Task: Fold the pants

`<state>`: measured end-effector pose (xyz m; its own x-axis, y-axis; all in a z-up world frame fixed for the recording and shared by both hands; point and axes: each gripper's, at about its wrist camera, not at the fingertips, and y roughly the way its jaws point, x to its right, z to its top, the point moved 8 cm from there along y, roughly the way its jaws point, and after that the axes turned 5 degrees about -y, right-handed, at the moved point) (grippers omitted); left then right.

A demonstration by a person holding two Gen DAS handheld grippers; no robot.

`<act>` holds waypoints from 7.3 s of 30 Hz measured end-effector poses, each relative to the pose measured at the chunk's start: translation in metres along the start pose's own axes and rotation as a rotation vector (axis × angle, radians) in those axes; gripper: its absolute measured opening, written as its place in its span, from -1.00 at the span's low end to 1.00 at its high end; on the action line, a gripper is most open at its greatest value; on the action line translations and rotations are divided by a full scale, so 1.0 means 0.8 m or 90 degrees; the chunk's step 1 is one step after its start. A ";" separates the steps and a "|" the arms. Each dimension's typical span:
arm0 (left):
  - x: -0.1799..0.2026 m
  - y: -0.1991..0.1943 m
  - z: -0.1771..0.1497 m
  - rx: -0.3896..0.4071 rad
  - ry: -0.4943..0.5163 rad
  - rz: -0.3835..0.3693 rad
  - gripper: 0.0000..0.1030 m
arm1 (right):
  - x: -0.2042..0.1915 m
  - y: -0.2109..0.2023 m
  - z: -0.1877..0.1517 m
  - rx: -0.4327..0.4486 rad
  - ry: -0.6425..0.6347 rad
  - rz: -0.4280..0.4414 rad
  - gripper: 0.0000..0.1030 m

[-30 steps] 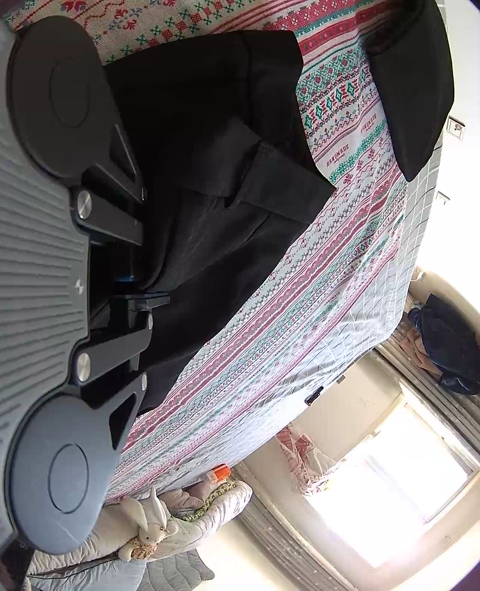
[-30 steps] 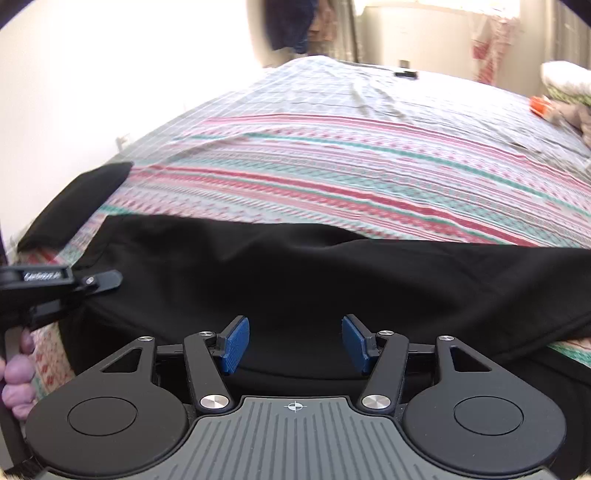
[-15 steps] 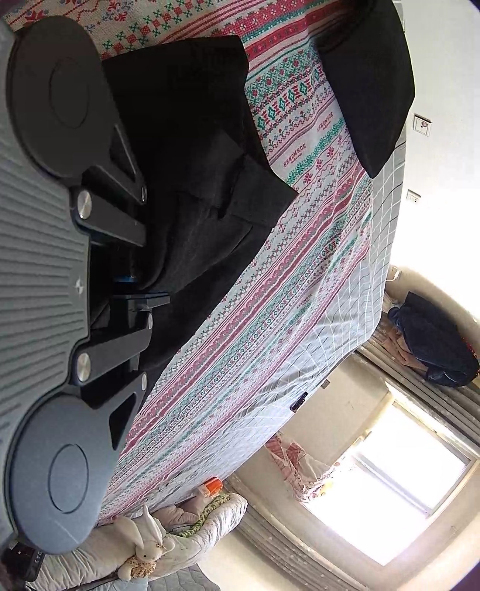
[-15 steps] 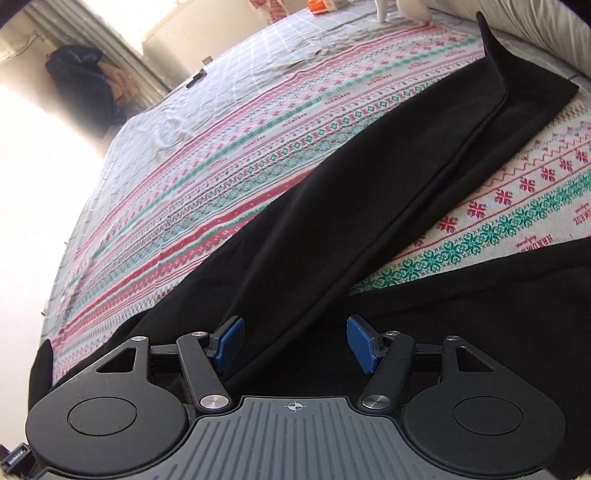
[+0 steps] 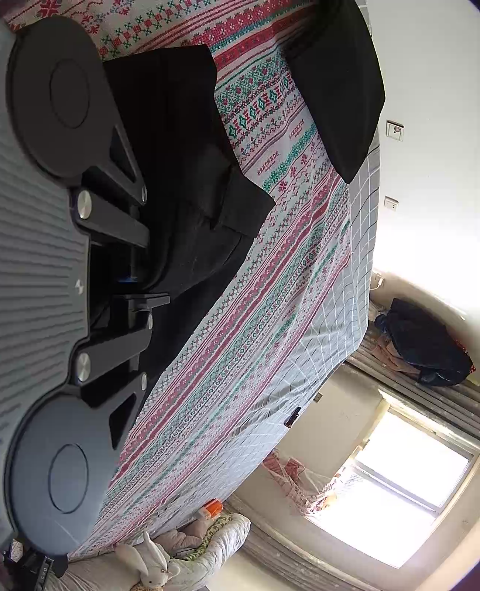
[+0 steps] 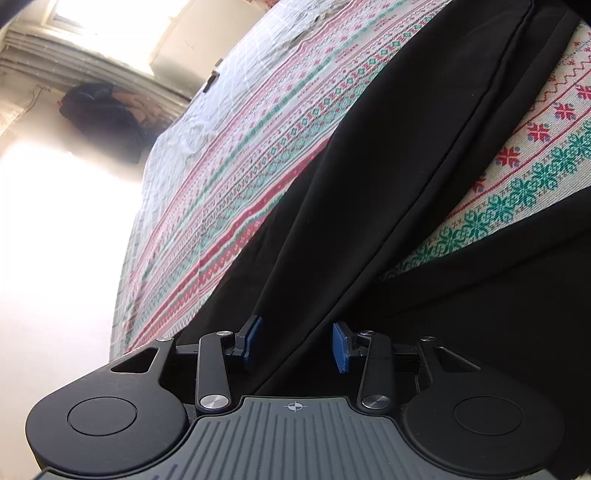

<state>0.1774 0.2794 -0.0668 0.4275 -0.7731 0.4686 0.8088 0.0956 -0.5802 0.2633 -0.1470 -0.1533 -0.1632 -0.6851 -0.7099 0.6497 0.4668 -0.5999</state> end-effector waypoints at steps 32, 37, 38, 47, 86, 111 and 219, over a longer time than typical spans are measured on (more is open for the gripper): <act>-0.095 -0.019 0.045 -0.128 -0.016 -0.020 -0.72 | -0.086 -0.138 -0.047 0.192 -0.284 -0.121 -0.95; -0.127 -0.021 0.030 -0.151 0.008 0.007 -0.72 | -0.099 -0.157 -0.103 0.167 -0.361 -0.132 -0.95; -0.131 -0.020 0.026 -0.156 0.011 0.010 -0.72 | -0.100 -0.161 -0.118 0.159 -0.373 -0.135 -0.95; -0.148 -0.039 0.009 -0.172 0.004 0.027 -0.72 | -0.072 -0.169 -0.160 0.125 -0.371 -0.160 -0.95; 0.037 -0.056 -0.063 -0.144 0.180 -0.079 0.75 | -0.017 -0.200 -0.077 0.101 -0.351 -0.287 0.60; 0.241 -0.036 -0.270 -0.259 0.450 -0.237 1.00 | 0.119 -0.204 0.049 0.137 -0.181 -0.348 0.82; 0.174 0.033 -0.111 -0.152 0.379 -0.240 0.42 | -0.135 -0.039 -0.064 -0.001 -0.536 -0.193 0.69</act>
<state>0.2225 0.1187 -0.0755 -0.2082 -0.9420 0.2631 0.7185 -0.3299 -0.6123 0.2229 -0.0590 -0.0767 0.2716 -0.9623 -0.0141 0.6664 0.1986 -0.7187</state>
